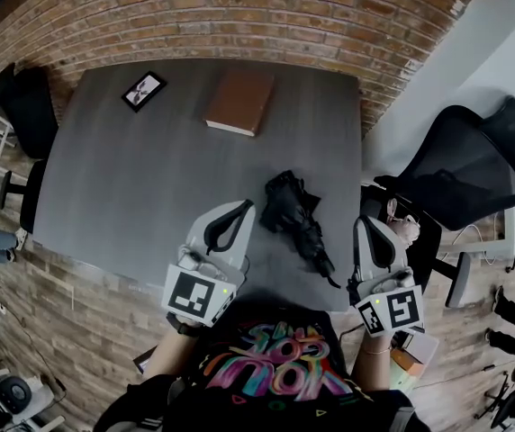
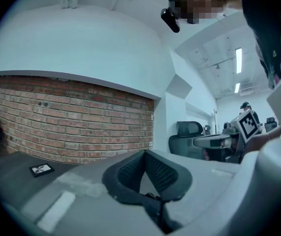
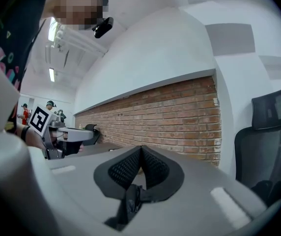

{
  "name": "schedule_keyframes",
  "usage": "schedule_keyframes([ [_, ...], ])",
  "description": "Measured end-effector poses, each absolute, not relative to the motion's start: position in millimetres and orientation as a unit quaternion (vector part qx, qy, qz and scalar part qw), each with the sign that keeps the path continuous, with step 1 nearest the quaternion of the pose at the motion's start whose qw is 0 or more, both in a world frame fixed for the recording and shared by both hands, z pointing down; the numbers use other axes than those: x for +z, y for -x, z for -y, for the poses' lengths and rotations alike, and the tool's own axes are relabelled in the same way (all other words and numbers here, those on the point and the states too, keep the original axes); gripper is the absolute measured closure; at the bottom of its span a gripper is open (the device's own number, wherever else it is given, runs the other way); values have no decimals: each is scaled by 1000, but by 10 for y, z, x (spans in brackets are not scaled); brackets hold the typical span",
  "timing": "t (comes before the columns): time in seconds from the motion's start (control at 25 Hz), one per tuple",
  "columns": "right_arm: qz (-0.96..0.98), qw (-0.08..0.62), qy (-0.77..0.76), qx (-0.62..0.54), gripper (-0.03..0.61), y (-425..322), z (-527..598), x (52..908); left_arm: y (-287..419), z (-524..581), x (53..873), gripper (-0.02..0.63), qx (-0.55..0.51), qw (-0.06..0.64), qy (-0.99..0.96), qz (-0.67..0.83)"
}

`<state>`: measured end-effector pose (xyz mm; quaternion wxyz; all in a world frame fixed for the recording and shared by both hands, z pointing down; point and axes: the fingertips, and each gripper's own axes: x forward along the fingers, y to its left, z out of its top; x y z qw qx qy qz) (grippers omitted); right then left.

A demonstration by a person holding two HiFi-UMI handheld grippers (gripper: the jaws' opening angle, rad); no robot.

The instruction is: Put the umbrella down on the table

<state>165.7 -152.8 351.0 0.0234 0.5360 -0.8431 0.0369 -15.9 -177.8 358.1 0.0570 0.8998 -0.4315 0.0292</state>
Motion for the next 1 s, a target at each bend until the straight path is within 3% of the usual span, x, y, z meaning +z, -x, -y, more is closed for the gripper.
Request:
schedule_keyframes([
  [1.0, 848, 25, -526, 56, 580, -1724, 1472, 3550, 152, 1732, 3528, 615, 26, 52, -894, 444],
])
